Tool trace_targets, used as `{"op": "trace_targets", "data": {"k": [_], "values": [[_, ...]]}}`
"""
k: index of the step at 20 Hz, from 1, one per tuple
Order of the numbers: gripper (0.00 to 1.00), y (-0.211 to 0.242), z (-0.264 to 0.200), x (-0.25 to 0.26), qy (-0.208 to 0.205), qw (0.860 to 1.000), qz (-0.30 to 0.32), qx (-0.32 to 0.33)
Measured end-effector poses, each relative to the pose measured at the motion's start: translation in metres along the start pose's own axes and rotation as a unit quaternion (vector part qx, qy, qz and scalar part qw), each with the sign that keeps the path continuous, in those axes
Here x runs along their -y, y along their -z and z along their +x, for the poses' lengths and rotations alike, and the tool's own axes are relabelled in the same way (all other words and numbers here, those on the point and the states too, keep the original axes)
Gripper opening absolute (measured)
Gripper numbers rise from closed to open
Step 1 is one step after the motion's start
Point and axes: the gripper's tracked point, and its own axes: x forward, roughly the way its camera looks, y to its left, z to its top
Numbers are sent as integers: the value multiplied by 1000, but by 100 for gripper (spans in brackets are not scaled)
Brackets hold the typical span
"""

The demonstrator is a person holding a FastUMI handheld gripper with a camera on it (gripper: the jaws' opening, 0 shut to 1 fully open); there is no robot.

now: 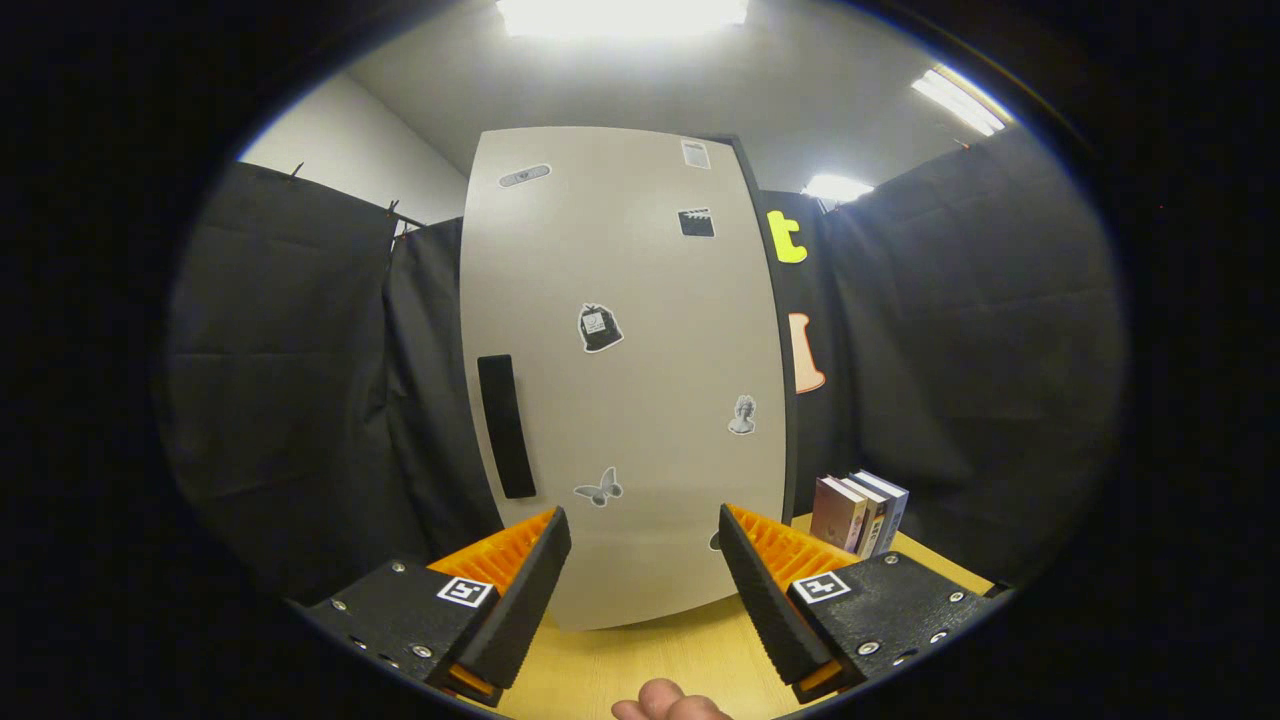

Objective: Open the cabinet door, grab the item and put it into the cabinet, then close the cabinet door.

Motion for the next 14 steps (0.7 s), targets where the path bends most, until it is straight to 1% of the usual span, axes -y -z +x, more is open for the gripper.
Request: {"op": "trace_targets", "data": {"k": [6,10,14], "values": [[93,2,-3,5,13,1000,1,-10],[92,-5,-8,0,7,1000,9,-2],[91,-14,-12,4,22,1000,1,10]]}}
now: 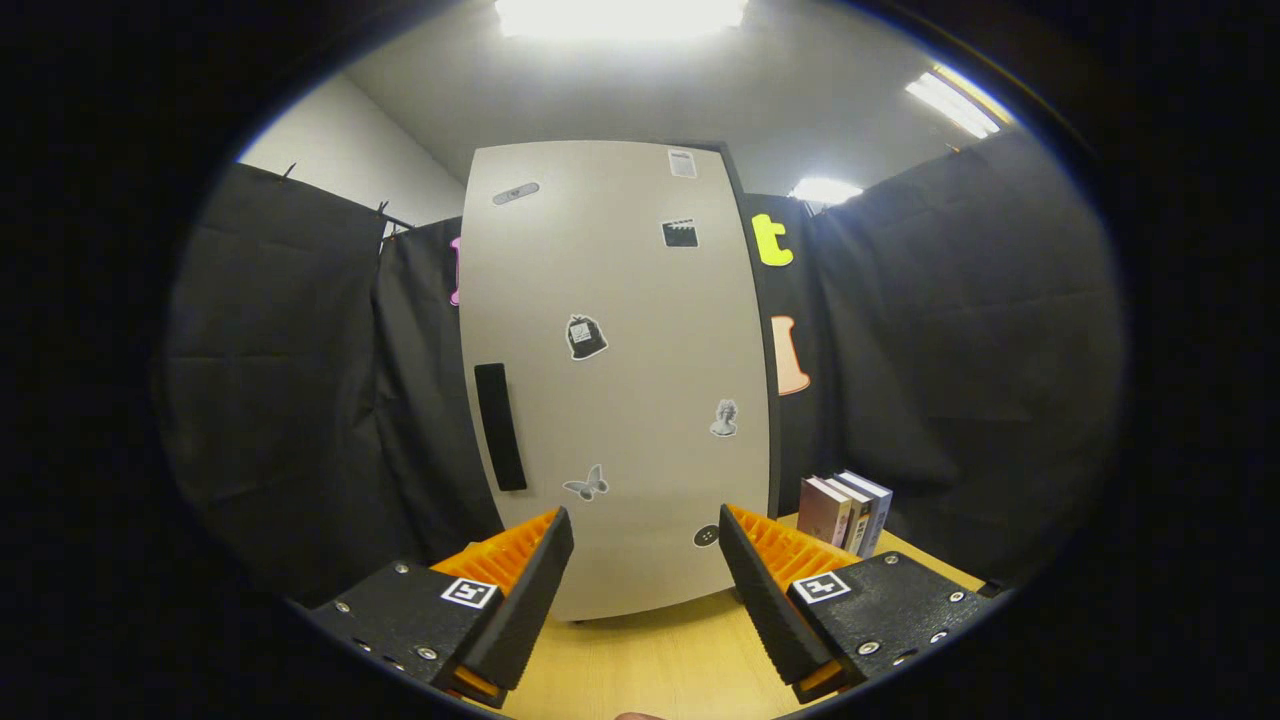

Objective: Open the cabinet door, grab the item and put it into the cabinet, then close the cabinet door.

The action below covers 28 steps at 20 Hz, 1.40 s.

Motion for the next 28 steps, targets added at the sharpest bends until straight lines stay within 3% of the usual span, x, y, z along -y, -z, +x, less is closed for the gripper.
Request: {"op": "trace_targets", "data": {"k": [28], "values": [[93,3,3,-11,-26,1000,-9,-4]]}}
